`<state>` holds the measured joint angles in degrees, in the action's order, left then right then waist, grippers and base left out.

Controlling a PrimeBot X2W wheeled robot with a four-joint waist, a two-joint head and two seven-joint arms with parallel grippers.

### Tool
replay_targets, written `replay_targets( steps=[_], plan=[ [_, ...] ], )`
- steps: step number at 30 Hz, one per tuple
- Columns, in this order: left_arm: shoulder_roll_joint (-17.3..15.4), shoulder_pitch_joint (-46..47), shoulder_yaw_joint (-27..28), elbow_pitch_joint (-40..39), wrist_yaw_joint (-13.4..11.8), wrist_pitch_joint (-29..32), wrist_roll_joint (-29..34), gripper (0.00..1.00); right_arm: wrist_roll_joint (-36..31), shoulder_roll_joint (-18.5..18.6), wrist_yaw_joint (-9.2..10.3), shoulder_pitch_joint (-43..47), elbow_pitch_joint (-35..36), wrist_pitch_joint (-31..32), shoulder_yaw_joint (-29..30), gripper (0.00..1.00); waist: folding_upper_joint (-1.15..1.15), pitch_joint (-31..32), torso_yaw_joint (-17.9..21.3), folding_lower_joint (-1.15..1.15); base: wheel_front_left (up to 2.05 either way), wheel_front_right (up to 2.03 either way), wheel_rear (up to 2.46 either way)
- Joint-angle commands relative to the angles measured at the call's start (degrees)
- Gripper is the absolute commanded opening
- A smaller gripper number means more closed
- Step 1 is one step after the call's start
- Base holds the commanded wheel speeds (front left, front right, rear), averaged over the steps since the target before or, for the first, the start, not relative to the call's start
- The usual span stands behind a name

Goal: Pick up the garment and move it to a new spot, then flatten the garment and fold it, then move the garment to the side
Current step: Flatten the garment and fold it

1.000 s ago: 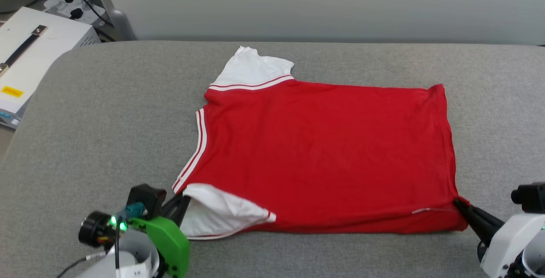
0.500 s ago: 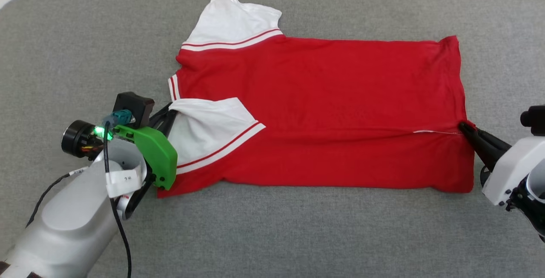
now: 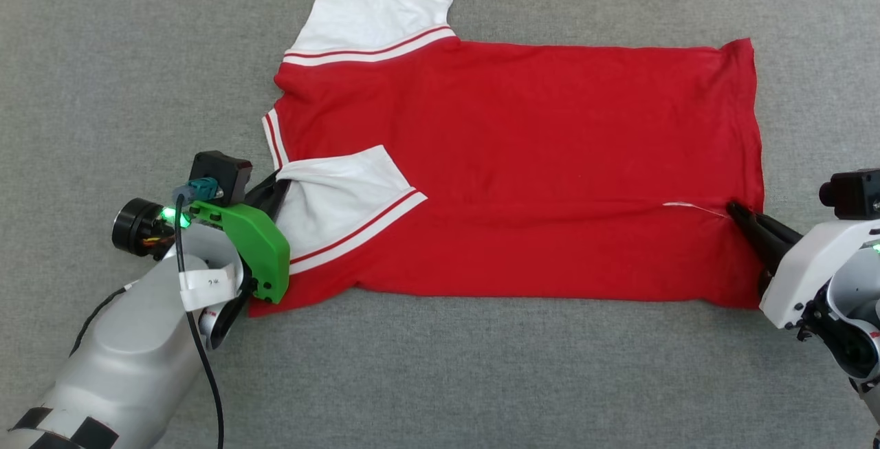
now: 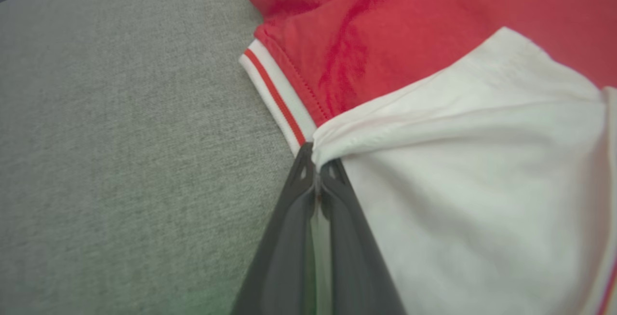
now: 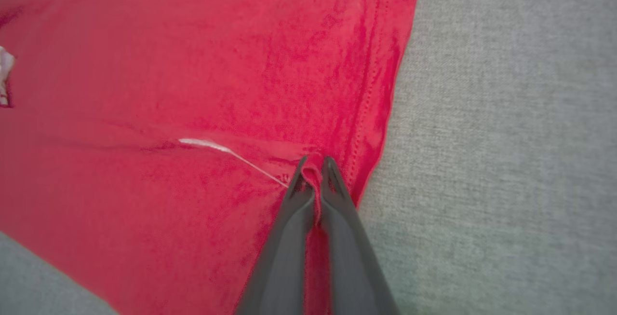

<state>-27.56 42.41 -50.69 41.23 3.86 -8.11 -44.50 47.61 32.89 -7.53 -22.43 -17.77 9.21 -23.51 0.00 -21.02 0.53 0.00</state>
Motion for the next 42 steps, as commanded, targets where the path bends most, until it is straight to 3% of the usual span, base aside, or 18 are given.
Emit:
replay_targets(
  steps=[1, 6, 10, 14, 21, 25, 30, 35, 39, 40, 41, 42],
  plan=[
    [0.3, -1.6, -1.2, 1.9, 0.3, 0.1, 0.3, 1.00, 0.6, -0.3, 0.04, 0.6, -0.4, -0.6, -0.4, 1.00, 0.00, 2.0, -0.5, 0.00, 0.00, 0.00, 0.00],
    [-1.2, 0.4, -0.8, 0.8, 0.8, -0.6, 0.6, 1.00, 1.3, 0.3, 0.04, 2.5, 0.3, -2.7, -0.1, 1.00, 0.00, 5.8, -1.5, 0.00, 0.00, 0.00, 0.00],
    [-3.1, 2.7, -0.6, -1.8, 1.6, 3.3, -0.6, 1.00, 1.3, 0.7, 0.04, 4.0, 1.1, -3.4, -0.1, 1.00, 0.00, 8.2, -2.2, 0.00, 0.00, 0.00, 0.00],
    [-4.9, 4.5, -0.9, -5.0, 2.8, 12.5, -4.6, 1.00, 1.0, 0.7, 0.04, 4.6, 1.5, -3.6, 0.1, 1.00, 0.00, 9.8, -2.6, 0.00, 0.00, 0.00, 0.00],
    [-8.1, 5.9, -3.9, -11.7, 3.5, 34.5, -14.0, 1.00, 0.3, -0.1, 0.04, 4.8, 1.8, -2.9, 0.2, 1.00, 0.00, 10.7, -2.5, 0.00, 0.00, 0.00, 0.00],
    [-9.8, 5.5, -5.8, -15.0, 3.6, 43.2, -17.2, 1.00, 0.2, -0.3, 0.04, 5.0, 2.0, -2.2, 0.3, 1.00, 0.00, 10.3, -2.0, 0.00, 0.00, 0.00, 0.00],
    [-10.7, 4.1, -7.5, -16.0, 3.2, 47.0, -18.0, 1.00, 0.0, -0.6, 0.04, 4.4, 2.3, -1.3, 0.4, 1.00, 0.00, 9.1, -0.9, 0.00, 0.00, 0.00, 0.00],
    [-9.7, 0.9, -9.3, -11.9, 1.9, 47.5, -17.8, 1.00, -0.4, -1.3, 0.04, 3.4, 2.4, -0.8, -0.1, 1.00, 0.00, 7.3, 0.7, 0.00, 0.00, 0.00, 0.00],
    [-8.6, -0.9, -10.7, -9.5, 2.4, 47.5, -18.0, 1.00, -0.3, -1.3, 0.04, 2.9, 2.3, -0.6, -0.5, 1.00, 0.00, 6.9, 1.2, 0.00, 0.00, 0.00, 0.00],
    [-8.5, -1.1, -10.9, -9.2, 2.6, 47.2, -18.0, 0.77, -0.4, -1.1, 0.04, 2.8, 2.3, -0.6, -0.5, 1.00, 0.00, 7.0, 1.2, 0.00, 0.00, 0.00, 0.00],
    [-8.2, -1.2, -10.9, -8.8, 2.7, 46.5, -18.0, 0.00, -0.5, -0.7, 0.04, 2.6, 2.4, -0.6, -0.4, 1.00, 0.00, 7.3, 1.2, 0.00, 0.00, 0.00, 0.00],
    [-8.0, -1.3, -10.9, -8.6, 2.9, 46.0, -18.1, 0.00, -0.7, -0.4, 0.04, 2.4, 2.5, -0.6, -0.3, 1.00, 0.00, 7.6, 1.1, 0.00, 0.00, 0.00, 0.00]
  ],
)
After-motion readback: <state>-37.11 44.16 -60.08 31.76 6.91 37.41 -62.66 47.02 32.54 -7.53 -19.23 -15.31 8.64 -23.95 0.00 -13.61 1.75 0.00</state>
